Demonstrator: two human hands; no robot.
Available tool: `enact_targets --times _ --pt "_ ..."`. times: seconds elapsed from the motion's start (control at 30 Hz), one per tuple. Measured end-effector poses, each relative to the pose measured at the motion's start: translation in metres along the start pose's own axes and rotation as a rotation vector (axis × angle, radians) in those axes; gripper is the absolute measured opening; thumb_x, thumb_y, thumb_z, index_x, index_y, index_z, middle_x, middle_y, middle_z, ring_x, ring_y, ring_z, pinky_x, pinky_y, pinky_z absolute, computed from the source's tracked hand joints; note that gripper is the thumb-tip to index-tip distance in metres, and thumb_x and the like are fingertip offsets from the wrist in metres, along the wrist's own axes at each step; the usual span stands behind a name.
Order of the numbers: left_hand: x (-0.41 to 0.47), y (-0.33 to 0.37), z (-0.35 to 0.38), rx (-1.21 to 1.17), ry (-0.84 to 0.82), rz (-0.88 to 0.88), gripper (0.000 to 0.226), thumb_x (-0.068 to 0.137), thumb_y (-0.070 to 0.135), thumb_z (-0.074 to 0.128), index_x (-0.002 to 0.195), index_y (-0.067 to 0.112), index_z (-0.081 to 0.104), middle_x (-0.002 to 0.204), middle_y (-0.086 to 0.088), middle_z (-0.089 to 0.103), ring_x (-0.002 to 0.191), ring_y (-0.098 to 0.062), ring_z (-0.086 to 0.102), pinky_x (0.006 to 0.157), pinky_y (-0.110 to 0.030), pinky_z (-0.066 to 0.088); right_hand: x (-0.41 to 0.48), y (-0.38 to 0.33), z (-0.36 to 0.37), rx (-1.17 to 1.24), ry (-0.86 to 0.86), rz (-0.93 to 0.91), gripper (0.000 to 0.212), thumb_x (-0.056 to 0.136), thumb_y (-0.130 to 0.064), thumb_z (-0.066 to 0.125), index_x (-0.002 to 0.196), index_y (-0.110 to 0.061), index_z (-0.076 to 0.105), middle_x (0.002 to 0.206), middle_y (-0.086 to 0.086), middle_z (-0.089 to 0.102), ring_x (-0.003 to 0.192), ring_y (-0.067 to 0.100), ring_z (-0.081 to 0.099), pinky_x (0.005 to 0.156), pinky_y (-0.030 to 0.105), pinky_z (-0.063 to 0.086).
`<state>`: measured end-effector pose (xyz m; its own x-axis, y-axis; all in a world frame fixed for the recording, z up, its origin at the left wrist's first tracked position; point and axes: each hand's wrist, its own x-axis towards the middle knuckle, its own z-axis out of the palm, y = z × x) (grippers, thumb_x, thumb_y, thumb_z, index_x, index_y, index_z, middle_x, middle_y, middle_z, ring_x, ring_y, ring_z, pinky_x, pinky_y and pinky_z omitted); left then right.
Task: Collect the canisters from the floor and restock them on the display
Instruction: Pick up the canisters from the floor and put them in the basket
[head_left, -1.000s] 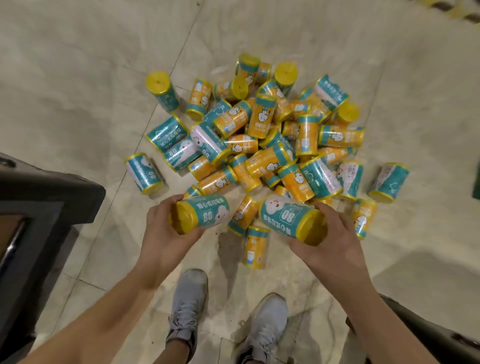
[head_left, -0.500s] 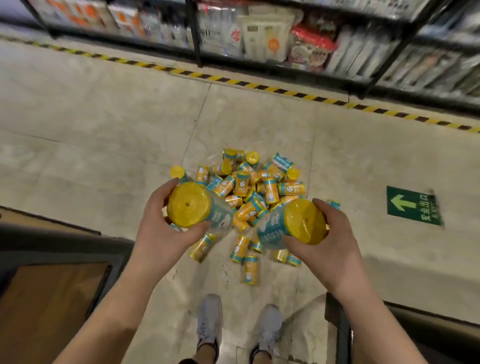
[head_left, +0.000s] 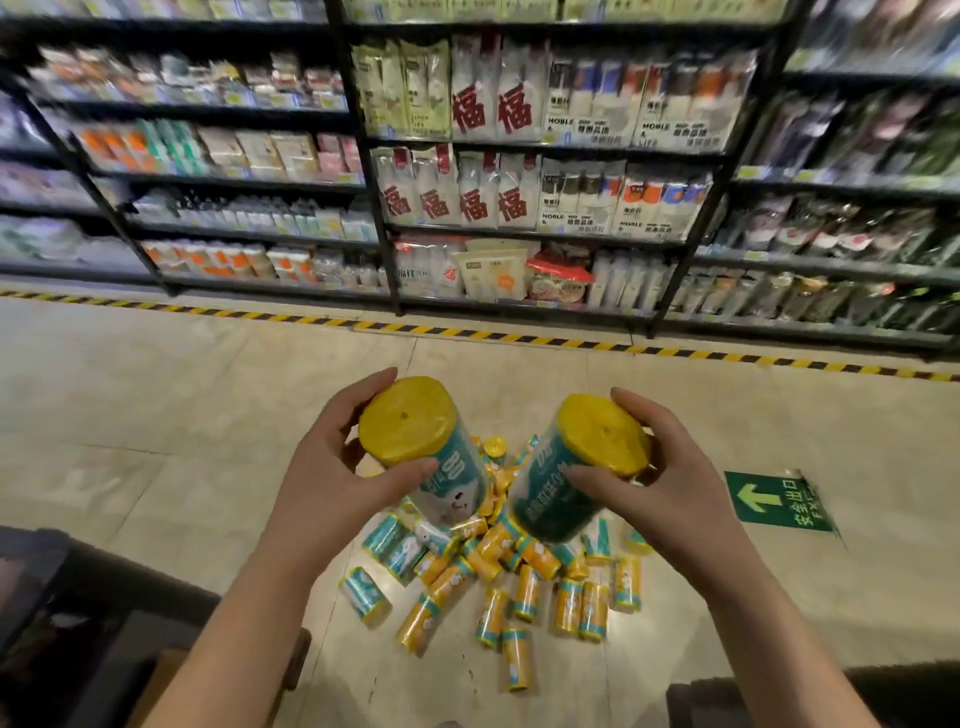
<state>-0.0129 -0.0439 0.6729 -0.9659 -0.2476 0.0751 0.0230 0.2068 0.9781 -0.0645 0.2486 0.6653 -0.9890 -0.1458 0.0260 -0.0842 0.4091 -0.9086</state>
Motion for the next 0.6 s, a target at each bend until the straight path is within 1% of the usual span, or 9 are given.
enact_targets --times 0.07,0.1,0.13,0.17,0.23,0.33,0.4,0.5,0.6 --pt "-0.003 0.011 -0.005 0.013 0.01 0.018 0.085 0.055 0.037 0.095 0.13 0.048 0.059 0.129 0.015 0.063 0.118 -0.009 0.062 0.098 -0.04 0.055 0.003 -0.012 0.001 0.006 -0.02 -0.025 0.085 0.069 -0.038 0.089 0.142 -0.044 0.046 0.135 -0.016 0.051 0.111 -0.003 0.055 0.071 0.007 0.051" --pt "-0.005 0.014 -0.006 0.022 0.027 0.025 0.084 0.056 0.035 0.099 0.129 0.049 0.06 0.128 0.016 0.063 0.117 -0.007 0.062 0.097 -0.036 0.055 0.005 -0.017 0.002 0.003 -0.038 -0.038 0.086 0.068 -0.038 0.09 0.143 -0.044 0.046 0.135 -0.015 0.051 0.111 -0.004 0.054 0.071 0.006 0.051" --pt "-0.008 0.018 -0.008 0.031 0.045 0.031 0.083 0.056 0.034 0.097 0.129 0.048 0.06 0.127 0.018 0.063 0.116 -0.004 0.061 0.095 -0.031 0.056 0.008 -0.021 0.003 -0.003 -0.054 -0.055 0.087 0.068 -0.039 0.09 0.143 -0.043 0.046 0.135 -0.015 0.051 0.111 -0.004 0.054 0.072 0.006 0.051" --pt "-0.011 0.02 -0.009 0.041 0.063 0.036 0.081 0.056 0.035 0.093 0.129 0.047 0.06 0.126 0.019 0.063 0.115 0.0 0.06 0.092 -0.026 0.056 0.011 -0.026 0.003 -0.01 -0.069 -0.073 0.087 0.067 -0.039 0.091 0.142 -0.043 0.047 0.135 -0.015 0.052 0.112 -0.002 0.055 0.073 0.008 0.051" --pt "-0.019 0.026 -0.011 0.053 0.091 0.039 0.081 0.054 0.038 0.088 0.13 0.045 0.06 0.125 0.02 0.062 0.113 0.004 0.06 0.087 -0.017 0.055 0.017 -0.033 0.006 -0.018 -0.101 -0.111 0.087 0.064 -0.039 0.093 0.14 -0.042 0.05 0.135 -0.015 0.052 0.114 0.001 0.055 0.079 0.013 0.049" --pt "-0.037 0.032 -0.01 0.094 0.156 0.024 0.082 0.054 0.039 0.089 0.13 0.044 0.06 0.126 0.018 0.062 0.112 0.006 0.059 0.083 -0.011 0.052 0.028 -0.04 0.01 0.011 -0.188 -0.186 0.087 0.059 -0.047 0.094 0.136 -0.041 0.054 0.133 -0.014 0.056 0.116 0.006 0.057 0.088 0.023 0.051" --pt "-0.051 0.034 -0.009 0.126 0.227 0.005 0.082 0.054 0.04 0.09 0.13 0.045 0.059 0.127 0.019 0.062 0.115 0.005 0.059 0.083 -0.011 0.052 0.036 -0.044 0.013 0.016 -0.259 -0.24 0.087 0.058 -0.049 0.095 0.135 -0.041 0.055 0.132 -0.015 0.057 0.117 0.006 0.058 0.093 0.028 0.052" --pt "-0.078 0.036 -0.004 0.179 0.35 -0.045 0.082 0.055 0.046 0.09 0.13 0.049 0.057 0.127 0.023 0.061 0.118 0.004 0.056 0.09 -0.017 0.052 0.044 -0.051 0.02 0.007 -0.373 -0.314 0.084 0.061 -0.046 0.094 0.135 -0.042 0.055 0.132 -0.018 0.056 0.117 0.004 0.057 0.095 0.028 0.051" --pt "-0.113 0.038 0.001 0.195 0.476 -0.108 0.08 0.06 0.04 0.094 0.13 0.05 0.057 0.127 0.023 0.061 0.119 0.003 0.057 0.097 -0.024 0.053 0.042 -0.06 0.035 -0.013 -0.517 -0.408 0.083 0.062 -0.051 0.091 0.136 -0.043 0.053 0.131 -0.023 0.053 0.116 -0.002 0.054 0.091 0.017 0.046"
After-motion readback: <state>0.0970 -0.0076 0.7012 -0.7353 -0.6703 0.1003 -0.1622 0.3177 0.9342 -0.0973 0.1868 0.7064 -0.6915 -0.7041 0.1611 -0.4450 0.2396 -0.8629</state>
